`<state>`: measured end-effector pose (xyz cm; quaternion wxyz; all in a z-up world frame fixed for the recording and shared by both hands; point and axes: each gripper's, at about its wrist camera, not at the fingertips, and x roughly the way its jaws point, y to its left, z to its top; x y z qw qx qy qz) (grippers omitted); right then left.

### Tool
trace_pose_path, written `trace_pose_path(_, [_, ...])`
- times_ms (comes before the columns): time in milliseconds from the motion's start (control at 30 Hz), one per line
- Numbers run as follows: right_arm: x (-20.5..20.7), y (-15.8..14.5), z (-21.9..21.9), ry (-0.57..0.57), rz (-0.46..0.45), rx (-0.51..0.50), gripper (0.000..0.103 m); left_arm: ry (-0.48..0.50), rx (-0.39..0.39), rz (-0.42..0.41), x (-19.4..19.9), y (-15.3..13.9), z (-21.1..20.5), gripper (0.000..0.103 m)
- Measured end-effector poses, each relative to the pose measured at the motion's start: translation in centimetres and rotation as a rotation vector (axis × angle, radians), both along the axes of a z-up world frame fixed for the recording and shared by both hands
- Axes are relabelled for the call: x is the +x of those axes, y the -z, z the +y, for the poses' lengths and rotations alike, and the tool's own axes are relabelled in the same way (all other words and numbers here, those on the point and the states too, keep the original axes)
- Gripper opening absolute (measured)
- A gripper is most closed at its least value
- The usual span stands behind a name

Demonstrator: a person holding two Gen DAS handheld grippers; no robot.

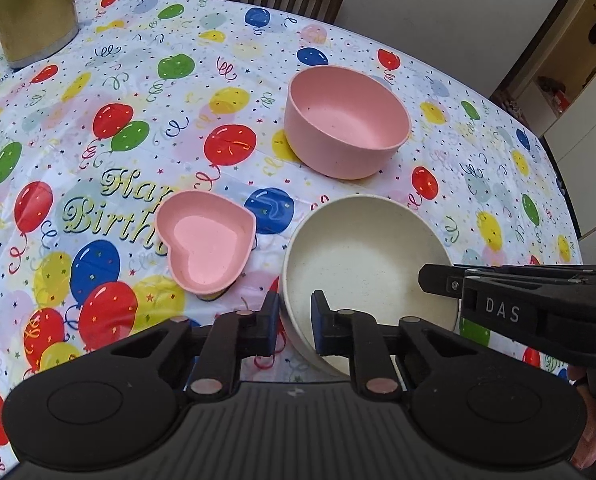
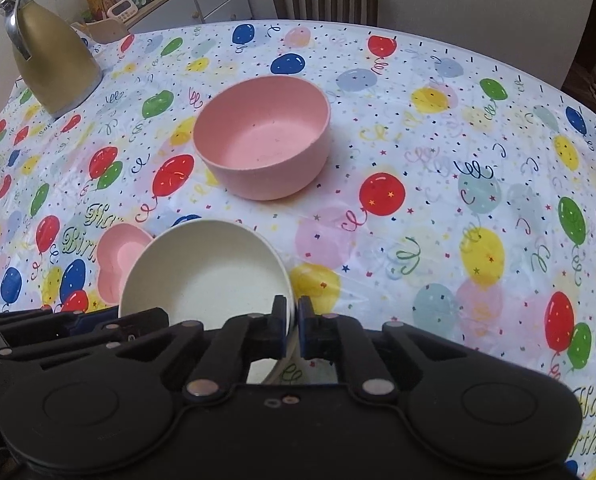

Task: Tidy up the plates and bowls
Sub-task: 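Close both grippers on the cream bowl rim, then lift the cream bowl with both grippers toward the plate stack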

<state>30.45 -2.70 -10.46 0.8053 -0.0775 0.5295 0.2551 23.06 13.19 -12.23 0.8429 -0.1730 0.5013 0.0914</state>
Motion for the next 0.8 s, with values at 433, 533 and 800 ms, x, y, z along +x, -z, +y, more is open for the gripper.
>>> trace_pose_path(433, [-5.9,-2.3,-2.1,-0.009,0.031,-0.021,0.006,0.068,-0.022,0.038,-5.3,-2.1,-1.6,0.016])
trace_pose_path(533, [-7.7,-2.9,-2.7,-0.018,0.041,-0.019,0.007,0.083,-0.020,0.046,-6.7,-2.5,-2.0,0.016])
trace_pose_path(800, [-11.6,-3.1,-3.7,-0.015,0.070,-0.020,0.008,0.105,-0.021,0.075,-10.1,-2.2,-2.7,0.016])
